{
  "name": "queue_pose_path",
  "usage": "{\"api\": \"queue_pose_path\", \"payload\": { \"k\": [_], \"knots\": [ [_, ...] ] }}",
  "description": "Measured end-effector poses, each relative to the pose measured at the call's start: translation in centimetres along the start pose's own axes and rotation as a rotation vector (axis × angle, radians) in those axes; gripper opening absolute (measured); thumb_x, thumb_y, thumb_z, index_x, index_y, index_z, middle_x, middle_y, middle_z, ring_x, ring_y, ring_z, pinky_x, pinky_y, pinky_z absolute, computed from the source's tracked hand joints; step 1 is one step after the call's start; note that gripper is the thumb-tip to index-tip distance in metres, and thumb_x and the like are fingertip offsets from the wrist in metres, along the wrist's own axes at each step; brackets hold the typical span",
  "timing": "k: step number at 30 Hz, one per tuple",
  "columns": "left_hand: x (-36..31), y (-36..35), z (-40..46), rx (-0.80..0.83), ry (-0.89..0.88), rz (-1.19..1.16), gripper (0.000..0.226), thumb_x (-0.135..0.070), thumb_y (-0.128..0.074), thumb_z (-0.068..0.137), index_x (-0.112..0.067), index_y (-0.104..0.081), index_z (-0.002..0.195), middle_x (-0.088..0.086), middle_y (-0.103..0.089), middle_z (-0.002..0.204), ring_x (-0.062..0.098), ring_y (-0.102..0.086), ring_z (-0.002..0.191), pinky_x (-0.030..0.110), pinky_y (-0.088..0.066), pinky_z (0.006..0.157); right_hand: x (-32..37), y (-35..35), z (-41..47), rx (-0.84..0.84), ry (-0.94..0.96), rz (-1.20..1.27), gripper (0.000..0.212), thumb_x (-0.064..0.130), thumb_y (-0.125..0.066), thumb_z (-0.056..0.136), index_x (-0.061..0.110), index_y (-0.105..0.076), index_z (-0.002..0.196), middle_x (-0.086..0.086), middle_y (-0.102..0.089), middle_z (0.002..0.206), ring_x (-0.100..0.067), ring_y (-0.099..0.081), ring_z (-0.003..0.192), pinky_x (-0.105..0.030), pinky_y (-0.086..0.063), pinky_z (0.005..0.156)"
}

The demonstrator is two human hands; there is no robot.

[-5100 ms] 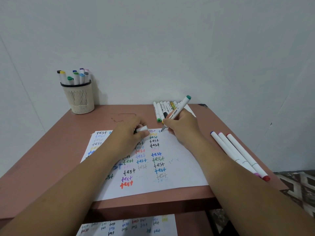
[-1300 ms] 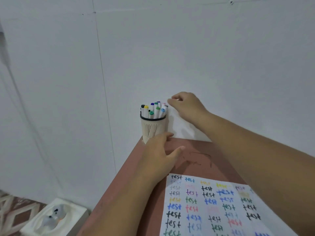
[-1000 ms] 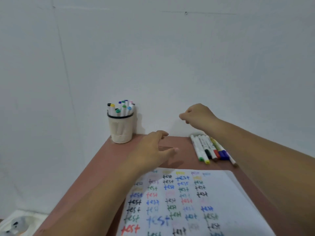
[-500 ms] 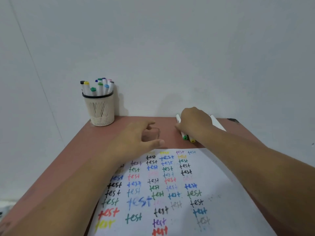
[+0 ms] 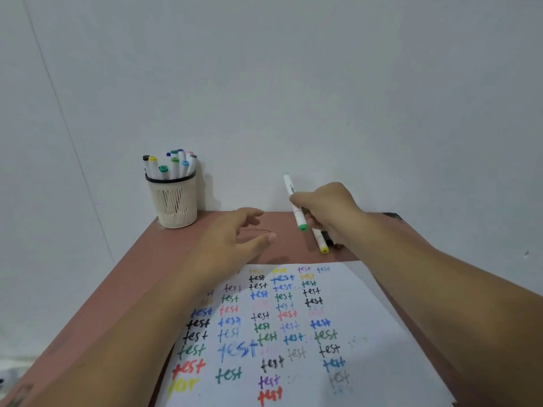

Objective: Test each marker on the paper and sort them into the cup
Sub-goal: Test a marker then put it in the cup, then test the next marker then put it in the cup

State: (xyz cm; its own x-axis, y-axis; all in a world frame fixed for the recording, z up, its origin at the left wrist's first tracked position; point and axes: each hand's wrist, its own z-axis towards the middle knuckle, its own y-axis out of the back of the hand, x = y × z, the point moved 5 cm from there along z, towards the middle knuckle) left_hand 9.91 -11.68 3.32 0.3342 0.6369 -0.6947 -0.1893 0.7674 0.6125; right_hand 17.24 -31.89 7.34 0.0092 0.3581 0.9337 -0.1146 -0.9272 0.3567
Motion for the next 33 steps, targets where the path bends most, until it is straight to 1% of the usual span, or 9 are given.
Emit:
{"api": "queue_pose_path", "payload": {
  "k": [2,3,7,12,16,20,26,30,33],
  "knots": [
    [-1.8,0.1,-0.3,-0.02,-0.019,-0.047,0.061,-0.071,-0.067,0.077,-0.046,-0.055,0.131,-0.028,-0.061,0.117,-0.007,-0.054,0.112,0.032,-0.05,0.099,0.1,1.1,-1.5,0.045,-0.025,0.253,0.028,0.019,-0.081,0.08,-0.007,-0.074,0.087,-0.021,-0.076,0.08,-0.023,-0.068,0.068,-0.051,-0.062,0.088],
    [-2.8,0.1,-0.4,-0.012,-0.037,-0.044,0.059,-0.068,-0.067,0.078,-0.044,-0.056,0.131,-0.027,-0.062,0.116,-0.007,-0.055,0.11,0.031,-0.051,0.098,0.2,1.5,-2.2,0.073,-0.026,0.345,0.027,0.016,-0.081,0.082,-0.008,-0.073,0.091,-0.022,-0.077,0.086,-0.023,-0.072,0.073,-0.05,-0.063,0.09],
    [-6.5,0.1,-1.1,0.027,-0.1,-0.01,0.052,-0.054,-0.069,0.086,-0.036,-0.057,0.133,-0.021,-0.061,0.113,-0.004,-0.058,0.104,0.029,-0.052,0.095,1.1,3.2,-6.1,0.185,0.018,0.584,0.009,0.001,-0.069,0.095,-0.008,-0.066,0.098,-0.021,-0.076,0.093,-0.025,-0.079,0.085,-0.032,-0.065,0.079],
    [-9.7,-0.8,-2.2,0.05,-0.195,0.099,0.023,-0.044,-0.058,0.097,-0.035,-0.062,0.118,-0.014,-0.062,0.099,0.002,-0.057,0.088,0.022,-0.045,0.074,0.5,4.6,-9.9,0.247,0.067,0.72,0.017,-0.003,-0.069,0.094,0.005,-0.06,0.106,-0.024,-0.074,0.098,-0.031,-0.078,0.087,-0.033,-0.065,0.074],
    [-11.2,-1.6,-3.8,0.072,-0.261,0.105,0.028,-0.039,-0.044,0.105,-0.022,-0.063,0.113,-0.002,-0.062,0.092,0.012,-0.055,0.083,0.03,-0.043,0.071,-0.3,5.6,-12.1,0.273,0.113,0.637,0.019,0.002,-0.078,0.089,0.006,-0.064,0.102,-0.019,-0.075,0.092,-0.028,-0.075,0.084,-0.039,-0.063,0.081],
    [-10.4,-2.9,-5.2,0.086,-0.252,0.166,0.037,-0.048,-0.033,0.104,-0.024,-0.061,0.111,-0.007,-0.058,0.087,0.013,-0.054,0.081,0.037,-0.046,0.074,-1.6,6.4,-13.5,0.239,0.141,0.556,0.013,0.001,-0.08,0.086,0.004,-0.069,0.092,-0.013,-0.066,0.083,-0.023,-0.066,0.079,-0.031,-0.059,0.077],
    [-10.9,-4.8,-7.0,0.136,-0.193,0.122,0.03,-0.047,-0.032,0.104,-0.036,-0.042,0.078,-0.008,-0.048,0.073,0.007,-0.044,0.066,0.021,-0.037,0.059,-3.7,6.4,-14.6,0.207,0.109,0.564,0.007,0.002,-0.078,0.089,0.003,-0.074,0.095,-0.01,-0.07,0.081,-0.017,-0.069,0.076,-0.023,-0.059,0.073],
    [-10.8,-5.2,-7.1,0.114,-0.187,0.098,0.035,-0.051,-0.036,0.103,-0.025,-0.051,0.084,0.003,-0.053,0.072,0.017,-0.049,0.067,0.029,-0.039,0.059,-4.2,6.6,-14.4,0.188,0.125,0.541,0.006,0.008,-0.075,0.094,0.004,-0.071,0.095,-0.012,-0.069,0.084,-0.014,-0.066,0.072,-0.021,-0.057,0.069],
    [-10.9,-5.2,-7.2,0.132,-0.136,0.025,0.035,-0.061,-0.035,0.096,-0.033,-0.052,0.085,-0.005,-0.052,0.069,0.009,-0.048,0.062,0.025,-0.036,0.057,-4.2,6.6,-13.7,0.156,0.13,0.523,0.007,0.011,-0.07,0.098,0.004,-0.069,0.098,-0.013,-0.07,0.086,-0.016,-0.067,0.073,-0.023,-0.057,0.067]
  ]
}}
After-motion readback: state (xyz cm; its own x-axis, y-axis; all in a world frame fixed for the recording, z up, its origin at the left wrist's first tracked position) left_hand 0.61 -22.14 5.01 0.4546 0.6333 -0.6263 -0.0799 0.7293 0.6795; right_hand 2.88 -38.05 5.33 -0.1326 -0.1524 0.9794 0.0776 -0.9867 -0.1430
